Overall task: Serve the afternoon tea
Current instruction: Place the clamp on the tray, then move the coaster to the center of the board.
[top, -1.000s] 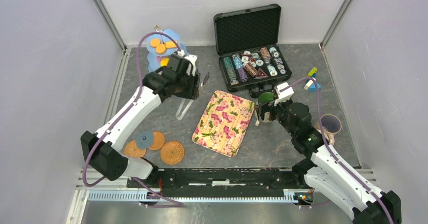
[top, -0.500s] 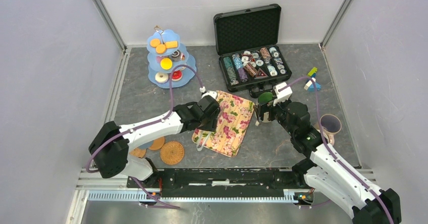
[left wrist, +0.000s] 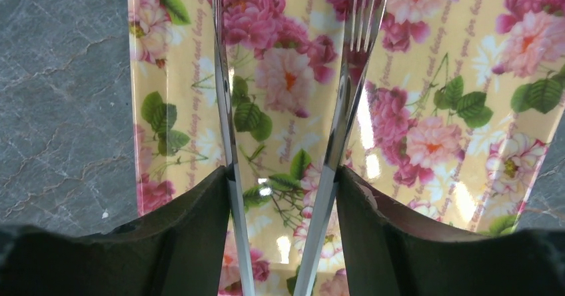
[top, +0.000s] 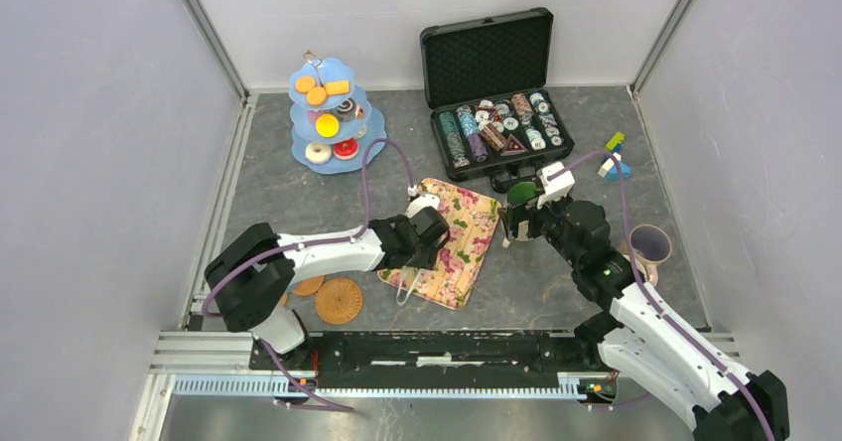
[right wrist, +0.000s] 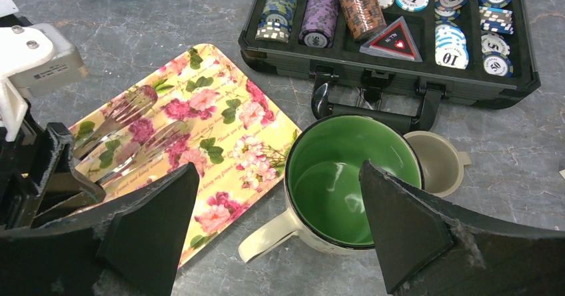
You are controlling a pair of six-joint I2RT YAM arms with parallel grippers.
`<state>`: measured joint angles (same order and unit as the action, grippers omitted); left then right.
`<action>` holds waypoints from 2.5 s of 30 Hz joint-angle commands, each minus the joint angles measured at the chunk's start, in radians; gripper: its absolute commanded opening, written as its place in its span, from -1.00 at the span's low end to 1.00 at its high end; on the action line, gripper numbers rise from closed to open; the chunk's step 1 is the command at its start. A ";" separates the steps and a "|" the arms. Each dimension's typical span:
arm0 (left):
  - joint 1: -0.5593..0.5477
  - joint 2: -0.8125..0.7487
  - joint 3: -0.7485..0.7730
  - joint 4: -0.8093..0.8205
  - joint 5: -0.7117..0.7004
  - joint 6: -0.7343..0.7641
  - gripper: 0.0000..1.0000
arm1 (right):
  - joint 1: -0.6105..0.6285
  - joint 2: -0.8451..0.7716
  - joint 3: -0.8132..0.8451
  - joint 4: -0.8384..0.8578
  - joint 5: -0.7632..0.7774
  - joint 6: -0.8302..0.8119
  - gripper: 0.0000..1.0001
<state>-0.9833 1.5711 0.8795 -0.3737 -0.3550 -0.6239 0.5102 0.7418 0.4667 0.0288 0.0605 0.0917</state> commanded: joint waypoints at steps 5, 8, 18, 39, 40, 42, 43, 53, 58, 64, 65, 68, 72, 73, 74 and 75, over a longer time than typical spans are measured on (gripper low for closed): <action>-0.002 0.020 0.030 0.049 -0.024 -0.056 0.52 | -0.001 -0.013 -0.009 0.035 -0.006 0.008 0.96; -0.001 -0.007 0.053 0.006 -0.046 -0.051 0.54 | -0.001 -0.017 -0.010 0.036 -0.008 0.009 0.96; 0.006 -0.138 0.172 -0.204 -0.060 -0.035 1.00 | -0.001 -0.022 -0.018 0.047 -0.026 0.014 0.96; 0.210 -0.546 -0.314 -0.402 0.055 -0.625 0.99 | -0.001 -0.026 -0.031 0.057 -0.051 0.022 0.96; 0.222 -0.559 -0.341 -0.402 0.048 -0.652 0.99 | -0.001 -0.024 -0.032 0.055 -0.052 0.022 0.96; 0.231 -0.586 -0.369 -0.407 0.014 -0.683 0.99 | -0.001 -0.022 -0.033 0.053 -0.053 0.021 0.96; 0.233 -0.601 -0.388 -0.396 -0.003 -0.699 0.99 | -0.001 -0.023 -0.033 0.052 -0.051 0.021 0.96; 0.417 -0.523 -0.440 -0.065 0.116 -0.570 0.99 | -0.001 -0.003 -0.031 0.060 -0.052 0.024 0.96; 0.493 -0.335 -0.341 0.046 0.119 -0.451 1.00 | -0.001 0.011 -0.027 0.062 -0.051 0.024 0.96; 0.559 -0.116 -0.173 0.140 0.110 -0.352 0.97 | -0.001 0.015 -0.025 0.053 -0.036 0.020 0.96; 0.566 -0.084 -0.147 0.156 0.116 -0.338 0.97 | -0.001 0.014 -0.025 0.050 -0.032 0.019 0.96; 0.569 0.016 -0.055 0.177 0.111 -0.292 0.95 | -0.002 0.011 -0.025 0.046 -0.021 0.015 0.96; 0.581 0.117 0.028 0.188 0.082 -0.271 0.95 | -0.001 0.010 -0.017 0.039 -0.014 0.013 0.96; 0.581 0.139 0.050 0.193 0.075 -0.263 0.94 | -0.001 0.011 -0.016 0.037 -0.012 0.012 0.96; 0.581 0.159 0.074 0.189 0.071 -0.255 0.94 | -0.001 0.010 -0.013 0.034 -0.011 0.012 0.96; 0.582 0.172 0.091 0.184 0.064 -0.248 0.93 | -0.001 0.011 -0.012 0.034 -0.011 0.011 0.96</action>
<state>-0.4110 1.6588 0.9215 -0.2024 -0.2478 -0.9512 0.5102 0.7547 0.4339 0.0498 0.0307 0.1074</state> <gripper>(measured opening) 0.971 0.978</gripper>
